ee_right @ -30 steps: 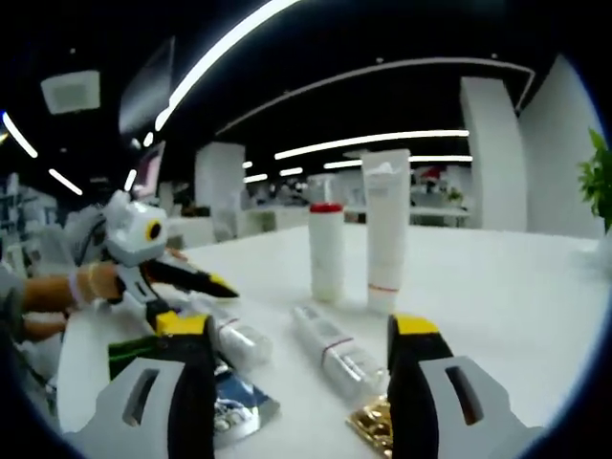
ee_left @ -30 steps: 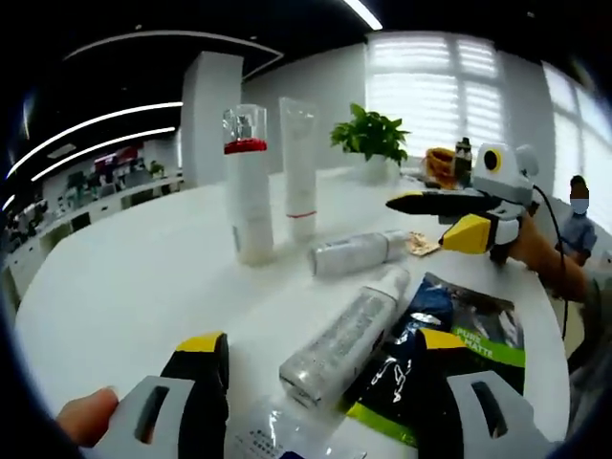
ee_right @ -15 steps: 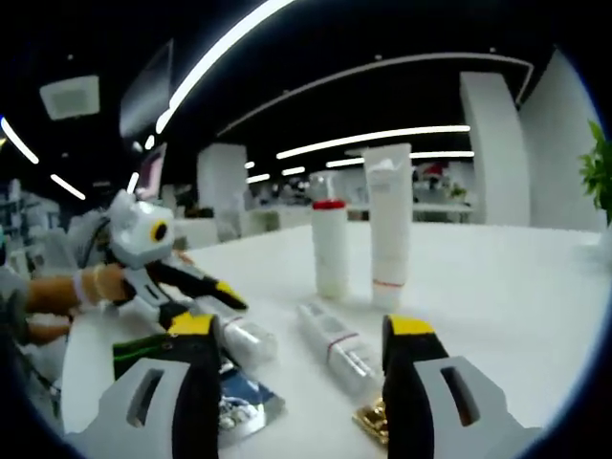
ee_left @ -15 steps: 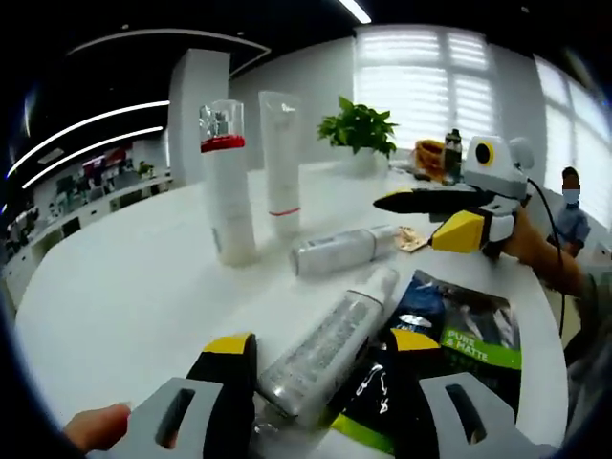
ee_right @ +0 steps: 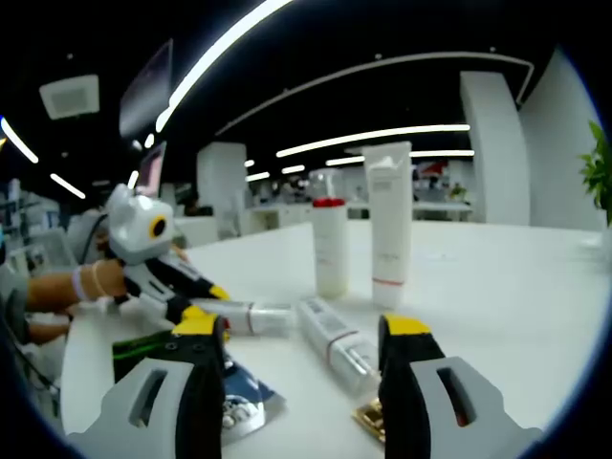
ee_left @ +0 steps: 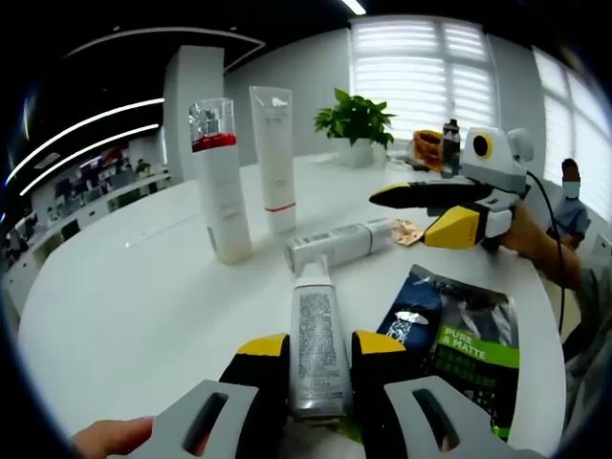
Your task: Arrange the skincare products in the storage area until every visible bottle or jar stands upright without overlapping.
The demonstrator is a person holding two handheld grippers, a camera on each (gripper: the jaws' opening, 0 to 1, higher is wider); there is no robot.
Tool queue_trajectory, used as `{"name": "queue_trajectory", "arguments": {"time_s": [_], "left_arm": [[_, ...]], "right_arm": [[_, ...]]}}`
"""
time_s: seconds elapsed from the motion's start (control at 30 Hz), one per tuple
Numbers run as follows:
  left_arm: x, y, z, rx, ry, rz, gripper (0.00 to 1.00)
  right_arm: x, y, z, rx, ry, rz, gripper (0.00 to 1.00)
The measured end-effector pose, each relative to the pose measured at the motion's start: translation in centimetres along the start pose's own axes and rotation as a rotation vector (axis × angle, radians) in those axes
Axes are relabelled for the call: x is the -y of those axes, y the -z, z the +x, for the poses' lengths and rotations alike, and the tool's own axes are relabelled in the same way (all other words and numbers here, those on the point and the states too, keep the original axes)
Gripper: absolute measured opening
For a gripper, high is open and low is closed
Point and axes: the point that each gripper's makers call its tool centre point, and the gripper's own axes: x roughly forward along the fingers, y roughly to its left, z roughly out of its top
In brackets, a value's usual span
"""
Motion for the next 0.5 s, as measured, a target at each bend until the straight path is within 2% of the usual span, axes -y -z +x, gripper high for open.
{"name": "queue_trajectory", "arguments": {"time_s": [0.2,0.33,0.5], "left_arm": [[-0.4,-0.1,-0.1,-0.007,-0.017,-0.037,0.25],[-0.2,-0.5,-0.3,0.007,0.010,-0.139,0.24],[-0.7,-1.2,-0.7,0.036,0.024,-0.219,0.24]], "right_arm": [[0.0,-0.1,0.0,0.003,0.001,-0.001,0.63],[0.1,-0.5,-0.1,0.017,0.007,-0.003,0.62],[-0.1,-1.2,0.0,0.038,0.002,0.006,0.61]]}}
